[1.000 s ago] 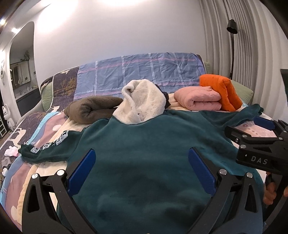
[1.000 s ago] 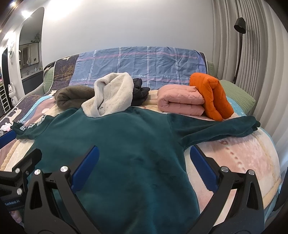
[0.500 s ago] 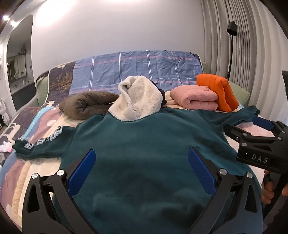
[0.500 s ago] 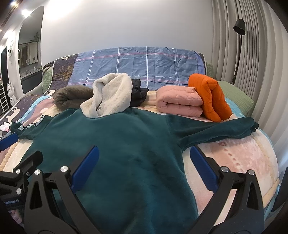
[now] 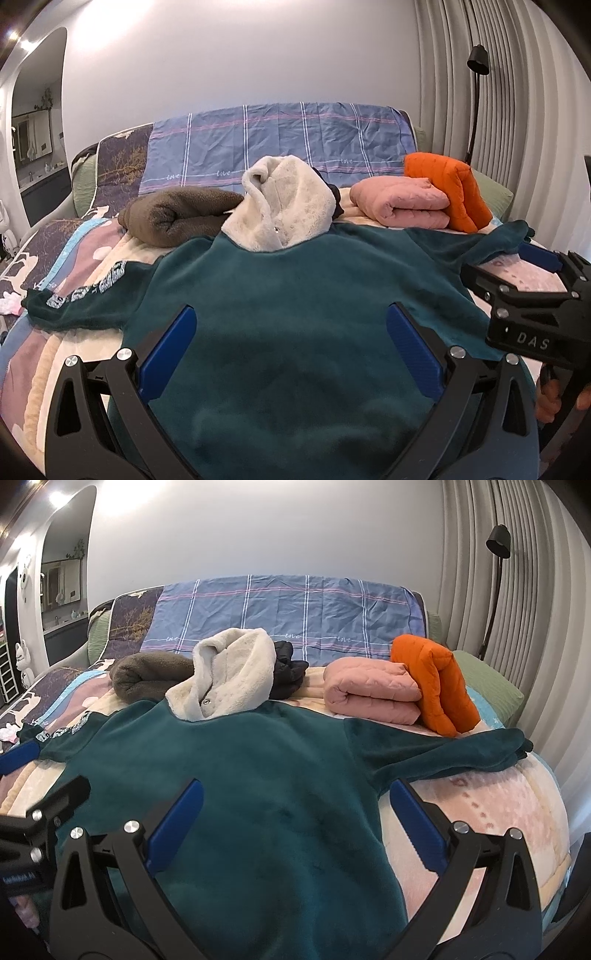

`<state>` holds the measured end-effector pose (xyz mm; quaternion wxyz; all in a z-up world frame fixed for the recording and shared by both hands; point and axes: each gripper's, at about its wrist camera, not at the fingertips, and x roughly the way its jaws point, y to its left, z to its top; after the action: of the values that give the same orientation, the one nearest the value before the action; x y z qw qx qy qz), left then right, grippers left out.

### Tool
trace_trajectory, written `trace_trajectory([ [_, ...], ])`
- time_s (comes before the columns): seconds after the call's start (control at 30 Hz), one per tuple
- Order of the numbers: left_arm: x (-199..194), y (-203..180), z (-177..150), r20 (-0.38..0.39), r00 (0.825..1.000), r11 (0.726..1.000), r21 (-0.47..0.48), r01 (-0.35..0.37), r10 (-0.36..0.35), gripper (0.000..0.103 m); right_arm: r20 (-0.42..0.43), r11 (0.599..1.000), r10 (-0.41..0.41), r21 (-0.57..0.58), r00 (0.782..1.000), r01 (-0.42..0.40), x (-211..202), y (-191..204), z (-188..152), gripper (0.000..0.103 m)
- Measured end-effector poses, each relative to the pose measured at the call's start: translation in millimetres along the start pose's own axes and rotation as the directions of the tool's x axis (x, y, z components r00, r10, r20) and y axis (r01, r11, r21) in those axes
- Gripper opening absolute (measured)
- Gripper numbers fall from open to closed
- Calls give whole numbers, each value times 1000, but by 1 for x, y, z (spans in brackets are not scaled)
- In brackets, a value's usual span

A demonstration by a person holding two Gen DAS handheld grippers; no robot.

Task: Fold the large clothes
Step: 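Grasp the cream hood with the left gripper while the right gripper grasps it too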

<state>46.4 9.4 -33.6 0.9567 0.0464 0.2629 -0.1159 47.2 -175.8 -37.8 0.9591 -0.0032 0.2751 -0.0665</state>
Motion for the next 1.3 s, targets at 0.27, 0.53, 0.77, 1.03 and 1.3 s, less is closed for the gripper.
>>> trace_trajectory([
  [0.27,11,6,15,13,1000,1000,21,-19,19,101,-14,1000,-14,1,1000,14,14,-1,3,101],
  [0.53,35,20,34,53,999,1000,-12,-2,3,91,-44,998,67,9,997,-67,37,-4,24,101],
  [0.77,127,59,97,-47,999,998,-65,-1,-2,72,-24,980,179,90,984,-176,106,-24,98,40],
  [1.03,275,98,155,-180,983,993,-108,-56,36,72,-225,958,269,161,936,-236,269,-3,174,45],
  [1.3,374,124,167,-251,968,970,-239,-31,-31,70,-265,951,310,87,913,-298,340,58,190,35],
])
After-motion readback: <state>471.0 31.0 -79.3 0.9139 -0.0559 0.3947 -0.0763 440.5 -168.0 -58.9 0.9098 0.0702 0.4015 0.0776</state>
